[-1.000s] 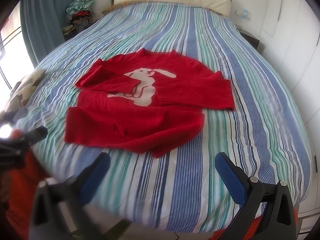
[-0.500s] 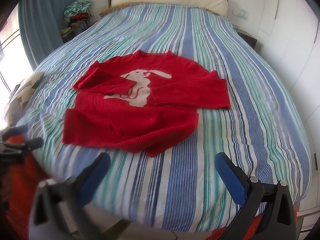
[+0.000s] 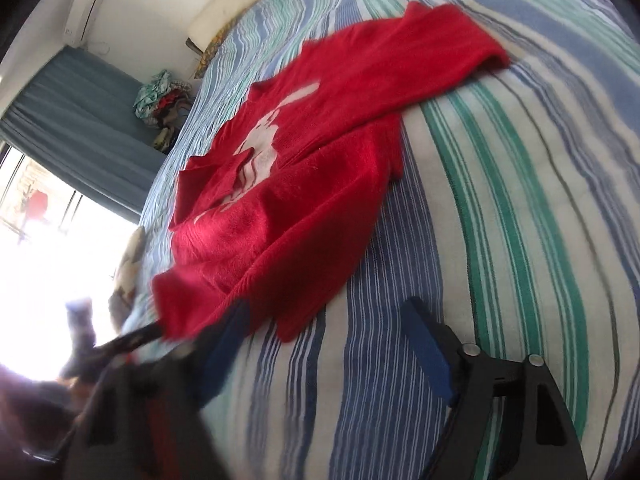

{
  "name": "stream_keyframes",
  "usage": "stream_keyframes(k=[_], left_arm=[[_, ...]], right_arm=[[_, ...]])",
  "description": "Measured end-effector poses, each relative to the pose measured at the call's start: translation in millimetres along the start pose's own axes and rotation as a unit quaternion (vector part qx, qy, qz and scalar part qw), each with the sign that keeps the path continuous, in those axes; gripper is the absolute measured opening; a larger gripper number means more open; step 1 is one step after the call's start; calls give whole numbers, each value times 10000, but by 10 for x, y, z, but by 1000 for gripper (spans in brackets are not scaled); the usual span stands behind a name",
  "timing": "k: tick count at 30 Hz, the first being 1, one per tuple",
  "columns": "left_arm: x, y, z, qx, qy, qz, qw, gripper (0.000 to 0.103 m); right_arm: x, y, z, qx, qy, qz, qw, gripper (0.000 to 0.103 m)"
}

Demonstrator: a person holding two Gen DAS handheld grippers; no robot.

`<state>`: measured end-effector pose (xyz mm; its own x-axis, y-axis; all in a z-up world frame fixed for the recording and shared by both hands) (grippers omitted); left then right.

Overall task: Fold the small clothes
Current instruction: 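Grasp the sweater hem with the left gripper while the right gripper grasps the hem too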

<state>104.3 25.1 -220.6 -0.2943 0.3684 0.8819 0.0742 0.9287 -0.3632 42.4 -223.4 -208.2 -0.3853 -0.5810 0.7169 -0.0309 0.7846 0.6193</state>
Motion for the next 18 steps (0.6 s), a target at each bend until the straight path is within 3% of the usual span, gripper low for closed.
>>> stream_keyframes(k=[1, 2, 3, 4, 6, 8, 11, 14, 18], left_arm=[[-15, -15, -8, -30, -20, 44, 10000, 66], [-43, -44, -23, -67, -8, 122, 9999, 47], [-75, -70, -16, -106, 65, 204, 9997, 33], [-107, -73, -5, -125, 173, 213, 9995, 6], [-36, -62, 14, -114, 228, 293, 9992, 6], [180, -55, 78, -153, 287, 460, 9984, 5], [505, -50, 239, -332, 496, 557, 9967, 5], [568, -36, 341, -538, 647, 303, 9960, 6], [233, 66, 444, -546, 978, -148, 9936, 13]], right_arm=[[-63, 45, -5, 187, 69, -88, 9998, 68], [-129, 111, 10, 393, 200, -193, 9988, 63], [-200, 167, 34, 519, 373, -305, 9975, 51], [-259, 231, 67, 576, 537, -441, 9959, 30], [-342, 328, 139, 675, 815, -543, 9929, 5], [-257, 391, 207, 795, 1026, -416, 9907, 5], [205, 523, 313, 737, 1178, -647, 9882, 5], [613, 548, 410, 700, 1487, -717, 9838, 5], [512, 387, 606, 735, 1983, -190, 9772, 5]])
Point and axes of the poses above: each gripper's, at about its wrist camera, not at the fingertips, and x roughly against the way its jaws point, y to its left, z to its underside, the point moved 9 cm from there along -x, roughly the way its jaws point, and after that the axes turned 2 degrees about y, right-handed, at the moved point
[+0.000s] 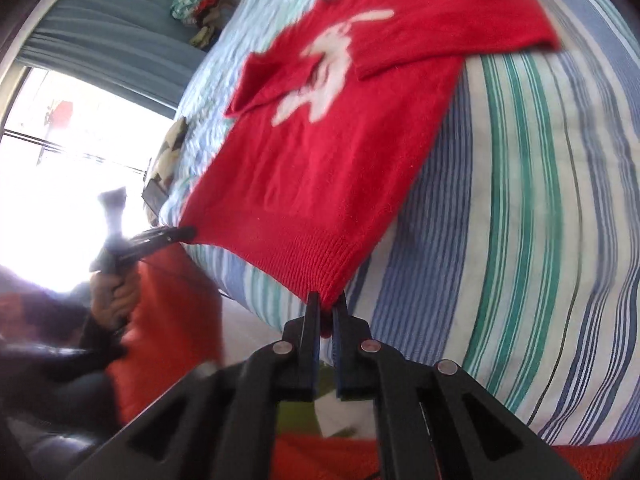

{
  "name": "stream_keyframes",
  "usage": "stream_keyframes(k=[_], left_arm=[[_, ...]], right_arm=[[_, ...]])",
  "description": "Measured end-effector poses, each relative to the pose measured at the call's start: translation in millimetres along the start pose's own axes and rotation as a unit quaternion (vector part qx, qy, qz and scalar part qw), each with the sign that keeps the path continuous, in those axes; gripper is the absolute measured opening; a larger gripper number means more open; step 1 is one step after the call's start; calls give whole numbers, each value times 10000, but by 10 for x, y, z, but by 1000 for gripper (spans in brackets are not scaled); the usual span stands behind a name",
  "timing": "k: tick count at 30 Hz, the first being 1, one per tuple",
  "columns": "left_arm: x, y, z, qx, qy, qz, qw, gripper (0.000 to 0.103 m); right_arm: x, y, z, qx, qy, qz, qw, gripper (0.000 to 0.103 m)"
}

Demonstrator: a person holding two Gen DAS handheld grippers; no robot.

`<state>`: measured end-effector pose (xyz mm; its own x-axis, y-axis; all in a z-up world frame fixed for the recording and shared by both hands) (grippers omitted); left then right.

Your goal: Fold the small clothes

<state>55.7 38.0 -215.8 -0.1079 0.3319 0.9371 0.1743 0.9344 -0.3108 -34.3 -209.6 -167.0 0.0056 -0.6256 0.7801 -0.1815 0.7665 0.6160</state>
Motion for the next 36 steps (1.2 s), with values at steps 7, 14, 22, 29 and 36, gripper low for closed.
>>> stream_keyframes(k=[7, 14, 22, 29, 36], left_arm=[[163, 269, 125, 642, -321, 330, 9969, 54], [-172, -13, -30, 516, -4, 531, 9973, 5], [2, 227, 165, 591, 11, -279, 9979, 2], [-163, 362, 183, 790, 192, -316, 9962, 2], [-222, 292, 185, 586, 142, -752, 9953, 3]], right_arm=[[-47, -297, 82, -584, -249, 188, 9978, 51], [-215, -282, -121, -840, -583, -407, 9939, 56], [-206, -311, 20, -467, 27, 1159, 9922, 3], [-390, -554, 30, -643, 137, 1472, 9869, 3], [-369, -585, 43, -578, 108, 1633, 9848, 3]])
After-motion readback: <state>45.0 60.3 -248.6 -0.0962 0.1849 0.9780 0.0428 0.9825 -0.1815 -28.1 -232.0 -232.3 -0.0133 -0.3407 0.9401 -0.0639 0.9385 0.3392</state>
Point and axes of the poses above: each gripper's, at about its wrist camera, not at the fingertips, and x roughly against the way its jaws point, y to its left, z to its underside, the point moved 9 cm from there along -x, roughly the way its jaws point, and after that the axes turned 2 degrees about y, right-handed, at the moved point
